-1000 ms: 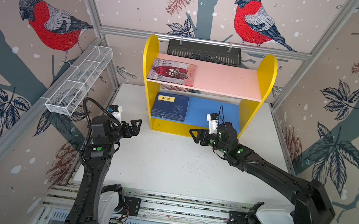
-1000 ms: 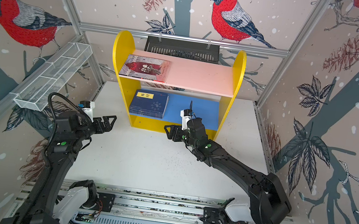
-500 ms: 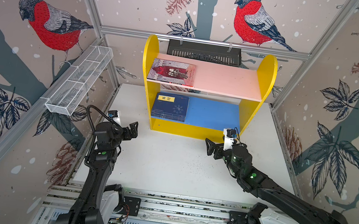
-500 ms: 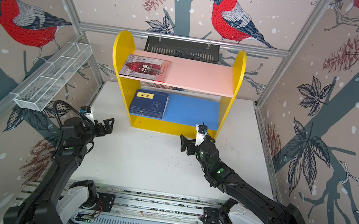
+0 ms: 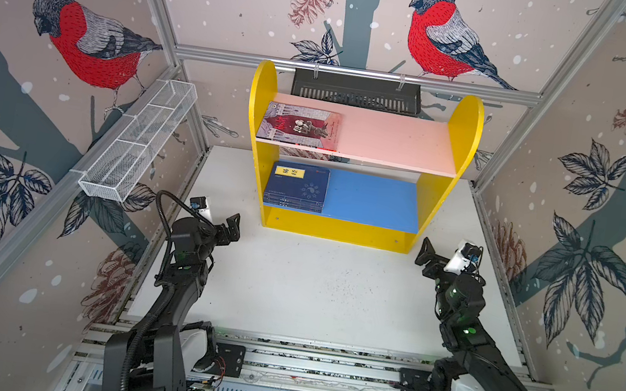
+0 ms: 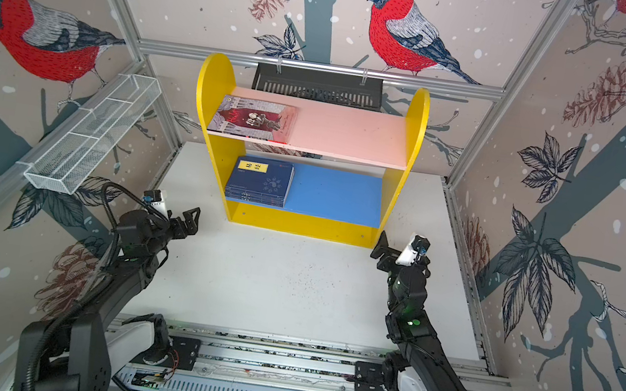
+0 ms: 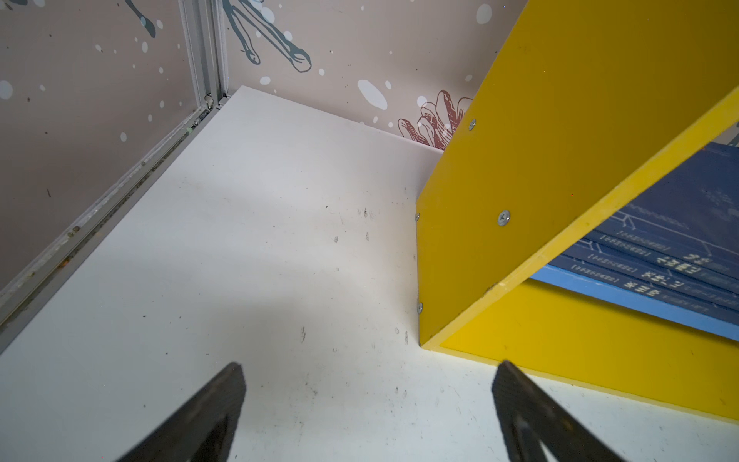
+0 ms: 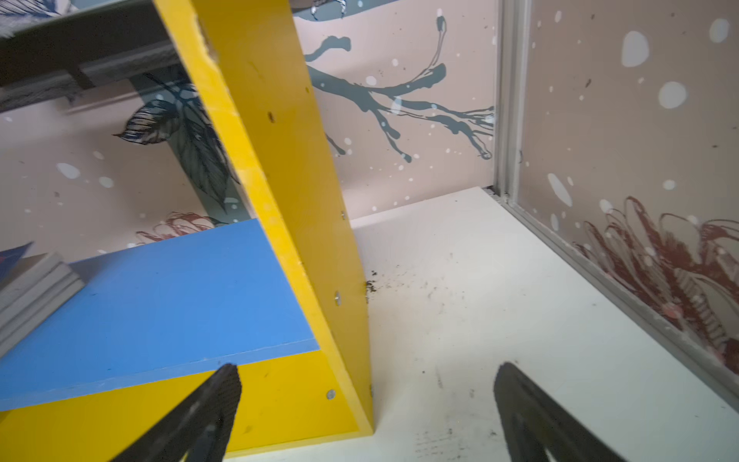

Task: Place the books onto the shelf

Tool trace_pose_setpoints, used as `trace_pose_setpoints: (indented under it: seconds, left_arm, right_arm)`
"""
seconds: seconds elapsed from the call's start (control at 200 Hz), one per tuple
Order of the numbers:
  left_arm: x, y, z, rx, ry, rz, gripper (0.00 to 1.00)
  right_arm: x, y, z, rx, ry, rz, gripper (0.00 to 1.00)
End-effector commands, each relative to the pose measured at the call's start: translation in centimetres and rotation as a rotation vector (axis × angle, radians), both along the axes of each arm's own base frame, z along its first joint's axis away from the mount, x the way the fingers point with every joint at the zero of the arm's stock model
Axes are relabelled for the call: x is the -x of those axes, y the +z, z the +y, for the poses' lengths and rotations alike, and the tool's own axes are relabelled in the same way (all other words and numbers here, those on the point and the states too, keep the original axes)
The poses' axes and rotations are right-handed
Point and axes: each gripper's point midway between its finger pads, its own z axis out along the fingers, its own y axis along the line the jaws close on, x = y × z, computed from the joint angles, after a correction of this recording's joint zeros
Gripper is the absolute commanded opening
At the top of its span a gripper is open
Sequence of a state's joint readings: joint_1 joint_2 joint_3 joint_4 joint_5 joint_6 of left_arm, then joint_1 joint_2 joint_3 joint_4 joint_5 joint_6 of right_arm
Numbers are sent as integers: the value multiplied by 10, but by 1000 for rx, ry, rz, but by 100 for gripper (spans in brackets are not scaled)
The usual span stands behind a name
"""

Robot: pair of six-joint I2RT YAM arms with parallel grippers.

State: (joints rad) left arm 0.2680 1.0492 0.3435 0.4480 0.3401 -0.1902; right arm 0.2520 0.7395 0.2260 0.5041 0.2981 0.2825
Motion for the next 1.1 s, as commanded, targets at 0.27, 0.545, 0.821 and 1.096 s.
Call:
trace_pose_setpoints:
  seconds: [0.27, 0.545, 0.821, 1.096]
  left_arm:
    - [-4, 14, 6, -65, 22, -198, 97]
    - [4, 12, 7, -110, 34, -275, 97]
    - [9, 9, 8, -88, 54, -330, 97]
    - [9, 12, -9, -84, -43, -435, 98]
  right_arm:
    - [0, -23, -69, 59, -198, -36, 99]
    - [-6, -33, -83, 25, -245, -75, 100]
    - [-14, -39, -83, 53, -242, -80, 99]
    - [-18, -51, -84, 62, -239, -81, 100]
